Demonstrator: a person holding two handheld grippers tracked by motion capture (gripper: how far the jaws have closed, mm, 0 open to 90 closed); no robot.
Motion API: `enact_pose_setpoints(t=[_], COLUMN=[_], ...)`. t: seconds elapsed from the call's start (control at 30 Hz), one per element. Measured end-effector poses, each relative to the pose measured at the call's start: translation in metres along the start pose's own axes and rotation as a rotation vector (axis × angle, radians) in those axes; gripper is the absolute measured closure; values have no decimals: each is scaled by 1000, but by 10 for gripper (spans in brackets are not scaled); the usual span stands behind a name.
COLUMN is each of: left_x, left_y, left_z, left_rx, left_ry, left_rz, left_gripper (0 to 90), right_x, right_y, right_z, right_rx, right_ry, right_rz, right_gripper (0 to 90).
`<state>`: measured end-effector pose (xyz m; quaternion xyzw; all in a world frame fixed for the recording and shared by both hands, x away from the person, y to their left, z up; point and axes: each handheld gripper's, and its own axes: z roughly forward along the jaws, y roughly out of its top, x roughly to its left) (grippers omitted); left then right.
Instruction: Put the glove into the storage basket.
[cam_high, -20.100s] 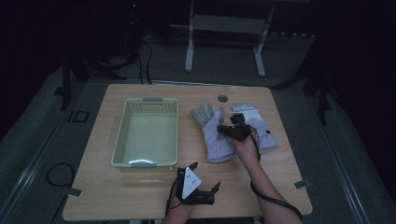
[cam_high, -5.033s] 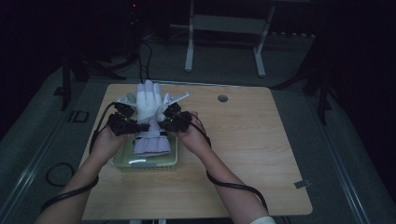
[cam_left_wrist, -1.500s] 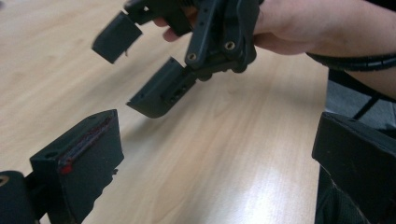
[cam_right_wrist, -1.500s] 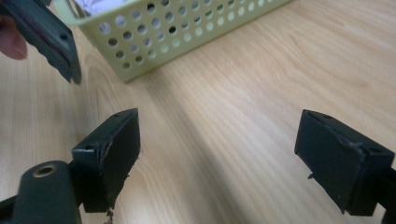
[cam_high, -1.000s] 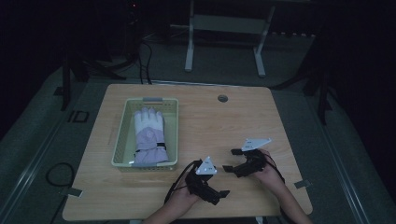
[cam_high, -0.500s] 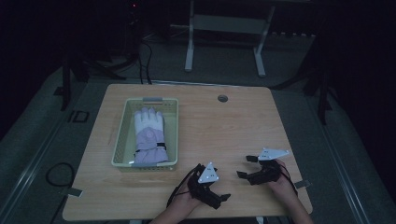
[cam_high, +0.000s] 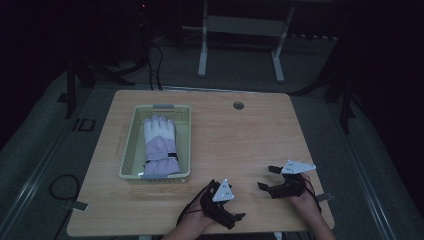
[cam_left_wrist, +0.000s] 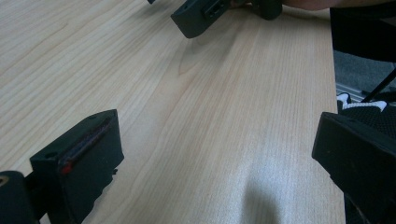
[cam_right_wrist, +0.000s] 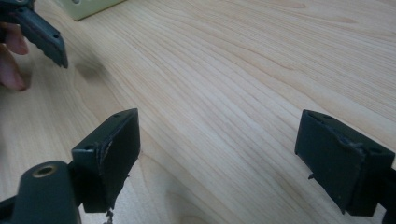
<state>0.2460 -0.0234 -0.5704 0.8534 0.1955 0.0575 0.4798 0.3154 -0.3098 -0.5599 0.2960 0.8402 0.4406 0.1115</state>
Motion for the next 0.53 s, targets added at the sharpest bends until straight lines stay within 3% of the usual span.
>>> enact_pose_setpoints(t=[0.2, 0.53], left_x=[-1, 3], left_y=[-1, -2], left_z=[1, 0], left_rx=[7, -5], left_ry=[-6, -15], left_rz=[4, -30], left_gripper=[20, 20], right_x=[0, -3], right_y=[0, 0], right_z=[1, 0], right_rx=[9, 7], right_ry=[-6, 2], right_rz=[7, 29], right_gripper=[143, 144])
